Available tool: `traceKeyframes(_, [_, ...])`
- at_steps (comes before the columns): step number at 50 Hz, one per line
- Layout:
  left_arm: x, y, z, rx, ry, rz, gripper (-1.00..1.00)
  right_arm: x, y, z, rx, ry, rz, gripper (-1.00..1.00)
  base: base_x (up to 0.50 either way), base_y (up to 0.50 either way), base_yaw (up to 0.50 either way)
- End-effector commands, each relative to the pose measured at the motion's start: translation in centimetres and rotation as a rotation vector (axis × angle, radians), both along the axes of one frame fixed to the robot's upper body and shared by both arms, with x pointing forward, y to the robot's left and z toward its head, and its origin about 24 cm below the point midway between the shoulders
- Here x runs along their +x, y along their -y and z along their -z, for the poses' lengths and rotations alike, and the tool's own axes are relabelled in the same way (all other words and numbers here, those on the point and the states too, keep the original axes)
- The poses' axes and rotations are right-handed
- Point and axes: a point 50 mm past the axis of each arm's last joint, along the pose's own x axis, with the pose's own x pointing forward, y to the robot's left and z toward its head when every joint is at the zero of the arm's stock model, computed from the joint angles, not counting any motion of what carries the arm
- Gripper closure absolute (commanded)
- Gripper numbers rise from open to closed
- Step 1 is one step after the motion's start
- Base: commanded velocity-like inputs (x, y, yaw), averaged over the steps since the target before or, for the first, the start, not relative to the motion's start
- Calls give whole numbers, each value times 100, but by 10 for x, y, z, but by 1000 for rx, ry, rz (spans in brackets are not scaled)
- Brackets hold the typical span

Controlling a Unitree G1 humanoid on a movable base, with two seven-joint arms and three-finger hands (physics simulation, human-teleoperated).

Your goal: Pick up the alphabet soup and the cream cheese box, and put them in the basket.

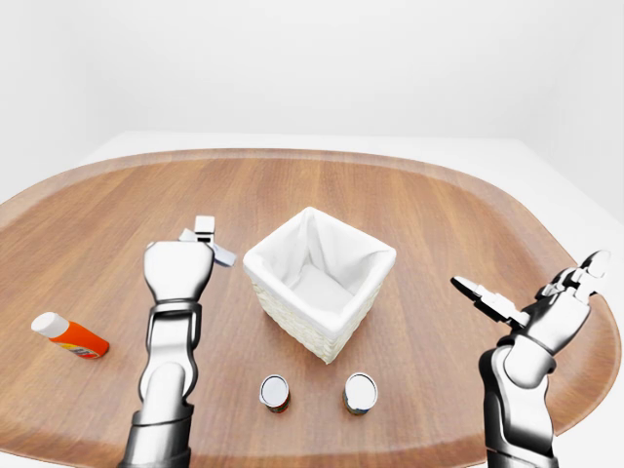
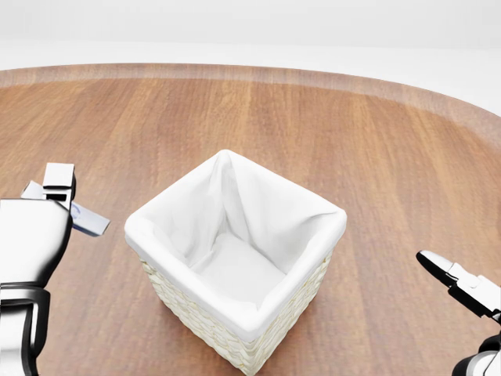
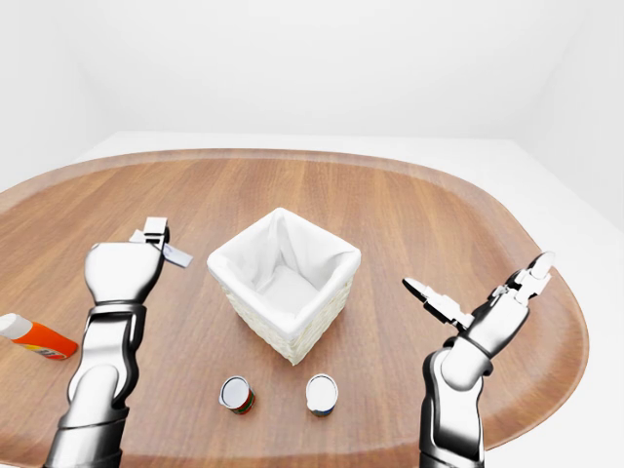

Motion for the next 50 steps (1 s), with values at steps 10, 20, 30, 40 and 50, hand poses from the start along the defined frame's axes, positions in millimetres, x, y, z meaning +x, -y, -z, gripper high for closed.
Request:
traceKeyframes(10, [-5,17,-33,-107,58,47,100,0,0,0,2,-2,-1,-100,0,0,0])
traceKeyframes(20, [-6,34,-47,-93,77,74,100,0,0,0,0,2,-1,-100,0,0,0])
traceKeyframes(30, [-5,47,-54,-97,82,106,100,-1,0,0,0,6,1,-100,0,0,0])
traceKeyframes(40, [3,71,-57,-87,79,156,100,-2,0,-1,-2,10,2,-100,0,0,0])
traceKeyframes(50, [5,103,-42,-54,53,231,100,-3,0,-3,-4,14,3,-100,0,0,0])
